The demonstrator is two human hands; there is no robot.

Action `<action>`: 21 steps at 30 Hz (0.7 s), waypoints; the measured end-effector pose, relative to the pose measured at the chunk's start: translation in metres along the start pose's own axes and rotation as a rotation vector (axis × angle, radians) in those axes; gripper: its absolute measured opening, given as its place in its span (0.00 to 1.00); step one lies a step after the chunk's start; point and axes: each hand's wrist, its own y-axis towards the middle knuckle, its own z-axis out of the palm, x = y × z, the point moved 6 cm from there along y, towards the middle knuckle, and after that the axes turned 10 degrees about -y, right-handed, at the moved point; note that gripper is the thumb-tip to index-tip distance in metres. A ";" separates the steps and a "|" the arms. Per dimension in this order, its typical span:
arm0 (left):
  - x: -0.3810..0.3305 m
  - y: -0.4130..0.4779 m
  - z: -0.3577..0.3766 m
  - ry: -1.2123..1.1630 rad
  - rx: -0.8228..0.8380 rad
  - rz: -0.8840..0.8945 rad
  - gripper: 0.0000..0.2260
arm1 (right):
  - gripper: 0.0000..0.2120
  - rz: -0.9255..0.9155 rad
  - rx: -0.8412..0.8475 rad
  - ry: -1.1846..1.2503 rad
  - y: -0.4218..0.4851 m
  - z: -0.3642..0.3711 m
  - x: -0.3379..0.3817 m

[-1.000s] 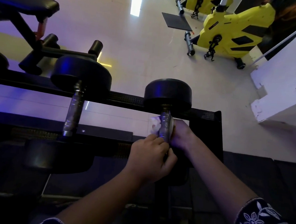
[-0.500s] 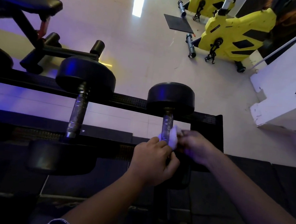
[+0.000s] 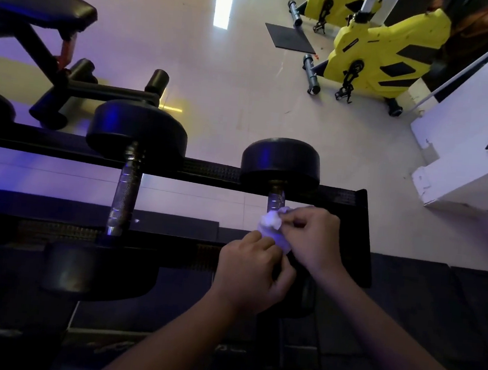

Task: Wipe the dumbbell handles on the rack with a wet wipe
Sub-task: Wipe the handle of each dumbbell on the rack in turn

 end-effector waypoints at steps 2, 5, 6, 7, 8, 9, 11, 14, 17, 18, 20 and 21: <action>0.000 -0.001 -0.002 -0.011 -0.021 0.006 0.13 | 0.02 0.048 -0.041 0.065 0.023 0.000 -0.004; 0.000 -0.003 -0.004 -0.025 -0.055 0.009 0.12 | 0.03 0.095 -0.014 0.156 0.044 0.006 -0.006; 0.000 -0.003 -0.005 -0.026 -0.058 0.007 0.12 | 0.03 0.113 0.006 0.181 0.040 0.008 -0.011; 0.000 -0.003 -0.005 -0.029 -0.065 0.009 0.12 | 0.03 0.134 0.029 0.198 0.031 0.009 -0.016; 0.000 -0.004 -0.005 -0.034 -0.072 0.015 0.12 | 0.03 0.154 0.068 0.209 0.017 0.009 -0.022; 0.000 -0.005 -0.005 -0.043 -0.076 0.020 0.12 | 0.03 0.171 0.124 0.208 0.003 0.011 -0.028; 0.000 -0.006 -0.006 -0.044 -0.098 0.037 0.12 | 0.05 0.258 0.236 0.302 -0.014 0.017 -0.036; 0.001 -0.004 -0.007 -0.046 -0.111 0.031 0.12 | 0.06 0.587 0.356 0.793 0.005 0.040 -0.040; 0.001 -0.006 -0.005 -0.041 -0.106 0.015 0.12 | 0.09 0.678 0.452 1.000 0.008 0.051 -0.028; 0.001 -0.006 -0.005 -0.036 -0.085 0.014 0.12 | 0.08 0.672 0.457 0.966 -0.001 0.048 -0.028; -0.003 -0.007 -0.005 0.033 -0.014 0.014 0.12 | 0.11 0.660 0.404 0.835 -0.017 0.031 -0.030; -0.005 -0.006 -0.004 0.076 0.051 0.002 0.12 | 0.11 0.654 0.372 0.746 -0.019 0.021 -0.033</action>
